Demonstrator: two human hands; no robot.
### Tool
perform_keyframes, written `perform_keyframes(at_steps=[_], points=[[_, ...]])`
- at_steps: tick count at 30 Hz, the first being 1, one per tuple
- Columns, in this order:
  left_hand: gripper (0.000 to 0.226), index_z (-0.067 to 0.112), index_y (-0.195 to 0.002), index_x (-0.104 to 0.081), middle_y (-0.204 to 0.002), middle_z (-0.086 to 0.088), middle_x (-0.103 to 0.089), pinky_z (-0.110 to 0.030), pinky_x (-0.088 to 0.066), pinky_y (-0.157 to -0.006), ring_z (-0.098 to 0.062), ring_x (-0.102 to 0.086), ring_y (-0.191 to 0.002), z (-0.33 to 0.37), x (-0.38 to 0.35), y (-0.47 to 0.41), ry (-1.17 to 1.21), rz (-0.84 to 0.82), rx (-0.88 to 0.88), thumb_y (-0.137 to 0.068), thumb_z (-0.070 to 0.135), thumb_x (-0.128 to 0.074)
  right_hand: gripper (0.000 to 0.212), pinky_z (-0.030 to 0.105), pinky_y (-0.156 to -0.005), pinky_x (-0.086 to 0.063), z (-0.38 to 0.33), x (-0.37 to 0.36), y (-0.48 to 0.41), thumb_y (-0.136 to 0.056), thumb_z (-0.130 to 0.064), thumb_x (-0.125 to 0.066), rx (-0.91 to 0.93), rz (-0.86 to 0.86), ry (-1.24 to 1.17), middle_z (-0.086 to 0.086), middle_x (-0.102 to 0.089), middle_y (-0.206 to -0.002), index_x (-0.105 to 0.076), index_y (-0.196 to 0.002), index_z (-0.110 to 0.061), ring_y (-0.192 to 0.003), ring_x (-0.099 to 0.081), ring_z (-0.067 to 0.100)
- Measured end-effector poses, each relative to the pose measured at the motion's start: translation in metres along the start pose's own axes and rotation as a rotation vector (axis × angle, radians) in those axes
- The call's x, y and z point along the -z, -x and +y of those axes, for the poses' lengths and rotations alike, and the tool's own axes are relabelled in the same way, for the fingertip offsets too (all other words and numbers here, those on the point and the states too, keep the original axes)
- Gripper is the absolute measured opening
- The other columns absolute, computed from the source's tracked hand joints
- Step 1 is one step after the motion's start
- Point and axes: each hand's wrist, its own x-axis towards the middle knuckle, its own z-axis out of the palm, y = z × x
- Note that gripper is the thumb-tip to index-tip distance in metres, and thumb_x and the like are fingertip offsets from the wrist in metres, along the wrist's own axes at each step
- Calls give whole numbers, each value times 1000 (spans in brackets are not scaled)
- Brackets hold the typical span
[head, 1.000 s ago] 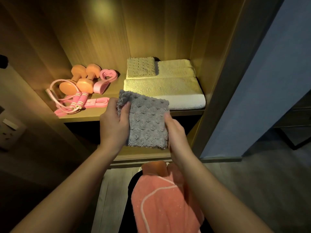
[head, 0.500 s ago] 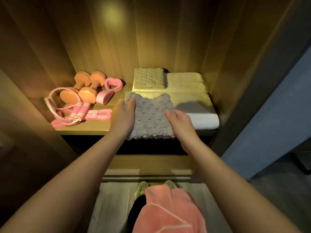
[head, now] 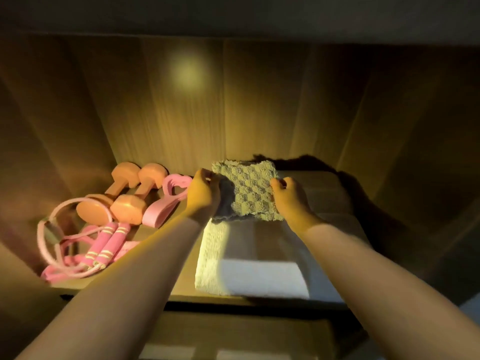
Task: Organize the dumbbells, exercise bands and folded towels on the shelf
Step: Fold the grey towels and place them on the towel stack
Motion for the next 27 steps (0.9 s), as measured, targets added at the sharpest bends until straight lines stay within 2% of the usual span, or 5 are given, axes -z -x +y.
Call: perform_keyframes(at_steps=[2,6,14,22,27], points=[[25,4,-116,-54,-96,-8,-56,-22,-30,-68,-22,-50,-86,4,-8,-11,-36,34,-29,-103,21,-43,34,32,-66,-29,-5,-4,-18,-102,-23,-41,24,9,67,18,-52,-91,-57,-107,7,-81,-45,26],[23,7,-105,-58,-99,-18,-67,-32,-41,-72,-29,-59,-85,7,-22,-34,54,46,-56,-99,27,-46,34,32,-65,-29,-6,-16,-47,-104,-21,-37,42,25,101,29,-59,-107,-54,-109,8,-82,-49,32],[18,21,-97,-59,-88,-6,-72,-45,-57,-71,-30,-68,-76,-3,-35,-73,-12,-4,-110,-98,27,-42,31,30,-69,-32,-2,-33,-77,-105,-21,-38,14,54,125,13,-53,-97,-53,-112,6,-84,-46,24],[25,12,-113,-57,-106,-21,-67,-37,-48,-76,-38,-62,-94,-13,-45,-91,-158,-39,-135,-103,30,-43,18,25,-50,-27,9,-46,-84,-106,-18,-35,-73,58,70,6,-55,-101,-47,-96,-10,-73,-43,15],[28,5,-118,-56,-111,-22,-65,-33,-42,-75,-38,-60,-100,-19,-47,-94,-194,-60,-112,-102,27,-46,20,28,-66,-33,12,-49,-85,-104,-18,-42,-69,90,95,17,-61,-107,-53,-101,-2,-81,-47,21]])
